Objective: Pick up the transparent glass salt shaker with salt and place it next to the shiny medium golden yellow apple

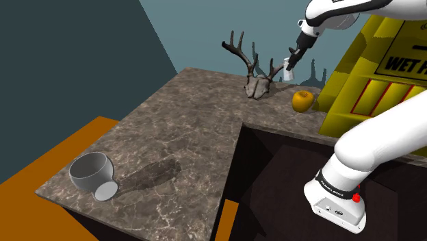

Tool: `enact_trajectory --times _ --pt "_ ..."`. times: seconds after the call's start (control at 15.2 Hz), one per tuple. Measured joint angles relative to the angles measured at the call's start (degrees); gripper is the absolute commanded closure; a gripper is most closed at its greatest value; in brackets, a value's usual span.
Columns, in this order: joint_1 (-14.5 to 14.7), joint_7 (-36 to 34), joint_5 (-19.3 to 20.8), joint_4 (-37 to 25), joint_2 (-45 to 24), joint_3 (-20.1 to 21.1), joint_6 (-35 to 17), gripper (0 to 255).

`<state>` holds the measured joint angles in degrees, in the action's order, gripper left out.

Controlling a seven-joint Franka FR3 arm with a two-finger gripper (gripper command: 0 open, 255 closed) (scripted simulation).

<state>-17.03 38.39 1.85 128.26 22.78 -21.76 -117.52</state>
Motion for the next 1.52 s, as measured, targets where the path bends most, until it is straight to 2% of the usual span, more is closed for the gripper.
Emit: enact_trajectory --times 0.26,1.52 --pt "-0.97 5.09 -0.41 -1.46 -2.13 -3.87 -0.44 255" --pt "-0.53 8.71 -2.44 8.88 -6.80 -6.55 -15.03 255"
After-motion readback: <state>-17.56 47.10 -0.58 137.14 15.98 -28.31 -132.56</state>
